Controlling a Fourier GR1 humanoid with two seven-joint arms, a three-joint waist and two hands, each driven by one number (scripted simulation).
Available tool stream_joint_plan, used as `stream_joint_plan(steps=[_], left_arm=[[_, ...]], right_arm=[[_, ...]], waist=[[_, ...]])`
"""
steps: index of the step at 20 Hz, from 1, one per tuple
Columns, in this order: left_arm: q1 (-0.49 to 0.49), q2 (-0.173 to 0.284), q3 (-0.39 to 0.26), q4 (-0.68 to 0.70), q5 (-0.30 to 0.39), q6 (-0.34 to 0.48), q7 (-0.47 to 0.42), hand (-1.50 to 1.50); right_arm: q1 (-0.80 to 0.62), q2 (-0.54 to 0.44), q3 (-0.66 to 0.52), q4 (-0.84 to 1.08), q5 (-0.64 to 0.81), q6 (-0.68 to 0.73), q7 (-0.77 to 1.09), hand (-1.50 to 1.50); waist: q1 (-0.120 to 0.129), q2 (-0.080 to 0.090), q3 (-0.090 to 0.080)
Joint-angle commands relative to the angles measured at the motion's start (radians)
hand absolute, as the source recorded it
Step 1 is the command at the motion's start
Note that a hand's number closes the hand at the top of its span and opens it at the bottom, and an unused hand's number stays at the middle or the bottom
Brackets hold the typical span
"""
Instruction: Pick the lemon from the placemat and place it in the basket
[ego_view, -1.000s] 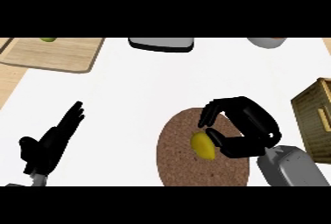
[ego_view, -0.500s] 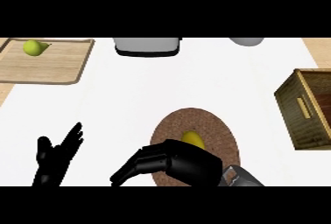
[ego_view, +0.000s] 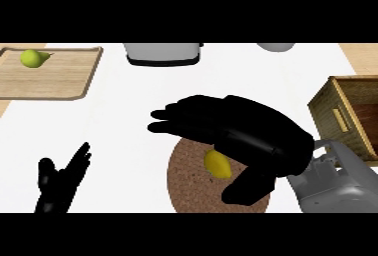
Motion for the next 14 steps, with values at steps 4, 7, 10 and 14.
stream_joint_plan(steps=[4, 7, 10, 14], left_arm=[[0.002, -0.005, 0.003, 0.047, 0.003, -0.023, 0.015, 0.0], [-0.004, -0.023, -0.002, 0.035, -0.011, 0.006, 0.034, 0.0], [-0.011, -0.042, 0.008, 0.079, -0.01, -0.013, -0.001, 0.0], [-0.013, -0.072, -0.025, 0.033, -0.056, 0.038, 0.053, 0.0]], right_arm=[[-0.256, -0.166, -0.125, 0.025, -0.19, 0.35, 0.139, -1.5], [-0.305, -0.237, -0.134, 0.098, -0.262, 0.496, 0.15, -1.5], [-0.318, -0.274, -0.143, 0.109, -0.294, 0.59, 0.152, -1.5], [-0.285, -0.269, -0.131, 0.073, -0.26, 0.63, 0.157, -1.5]], waist=[[0.001, 0.008, -0.01], [0.004, 0.01, -0.01], [0.002, 0.012, -0.009], [0.001, 0.012, -0.007]])
